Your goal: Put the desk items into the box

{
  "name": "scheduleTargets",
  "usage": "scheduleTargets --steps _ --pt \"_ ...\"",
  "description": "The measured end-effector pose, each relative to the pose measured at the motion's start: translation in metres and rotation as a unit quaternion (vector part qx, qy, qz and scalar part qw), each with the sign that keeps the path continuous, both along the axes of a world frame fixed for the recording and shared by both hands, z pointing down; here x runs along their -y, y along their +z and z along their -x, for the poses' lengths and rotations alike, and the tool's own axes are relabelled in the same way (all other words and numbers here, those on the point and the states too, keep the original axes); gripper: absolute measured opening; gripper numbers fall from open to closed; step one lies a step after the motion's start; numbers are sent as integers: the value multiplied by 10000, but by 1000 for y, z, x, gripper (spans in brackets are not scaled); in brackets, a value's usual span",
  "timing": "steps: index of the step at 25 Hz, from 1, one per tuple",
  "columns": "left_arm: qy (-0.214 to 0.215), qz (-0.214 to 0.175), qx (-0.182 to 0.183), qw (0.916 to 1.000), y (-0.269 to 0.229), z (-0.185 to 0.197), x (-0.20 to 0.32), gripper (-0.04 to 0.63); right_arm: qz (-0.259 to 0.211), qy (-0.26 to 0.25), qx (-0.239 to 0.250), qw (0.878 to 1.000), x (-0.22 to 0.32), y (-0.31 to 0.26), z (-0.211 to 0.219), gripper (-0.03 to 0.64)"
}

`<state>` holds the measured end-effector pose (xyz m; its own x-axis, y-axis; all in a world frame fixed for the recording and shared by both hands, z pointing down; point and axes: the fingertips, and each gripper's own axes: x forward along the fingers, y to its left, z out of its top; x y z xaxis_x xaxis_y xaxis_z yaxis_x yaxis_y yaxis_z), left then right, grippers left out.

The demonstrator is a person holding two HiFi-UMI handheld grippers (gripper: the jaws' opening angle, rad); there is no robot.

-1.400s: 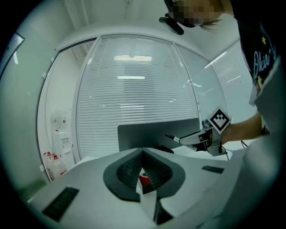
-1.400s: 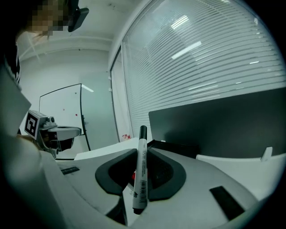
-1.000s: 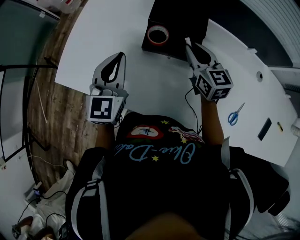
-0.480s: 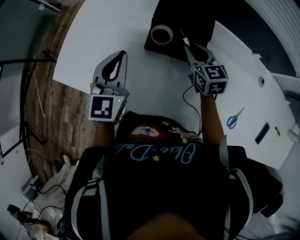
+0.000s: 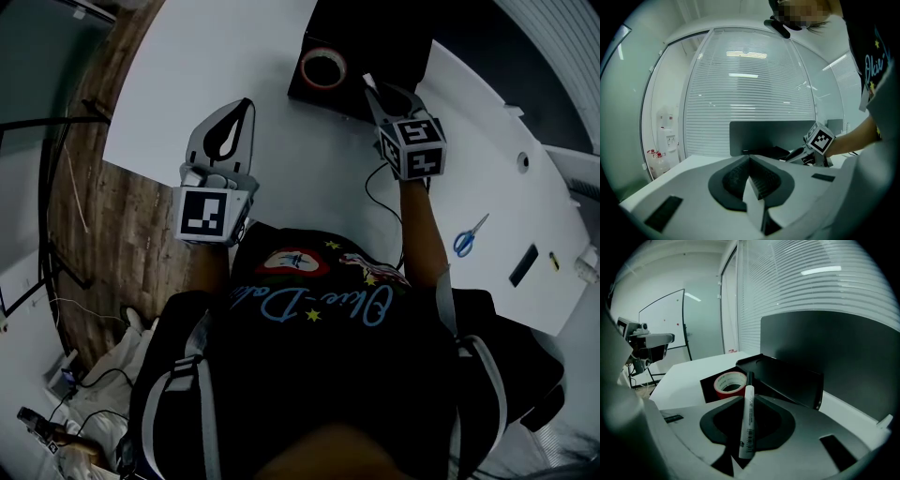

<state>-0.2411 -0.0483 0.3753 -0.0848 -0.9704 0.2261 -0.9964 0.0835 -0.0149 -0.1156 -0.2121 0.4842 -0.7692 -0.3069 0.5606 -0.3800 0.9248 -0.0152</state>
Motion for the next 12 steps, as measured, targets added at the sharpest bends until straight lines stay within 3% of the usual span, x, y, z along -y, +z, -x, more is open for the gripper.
scheduleTargets --steps 12 --pt "-16 -13 -13 10000 -1 2 -1 -3 -369 -239 -604 9972 4 13 9 80"
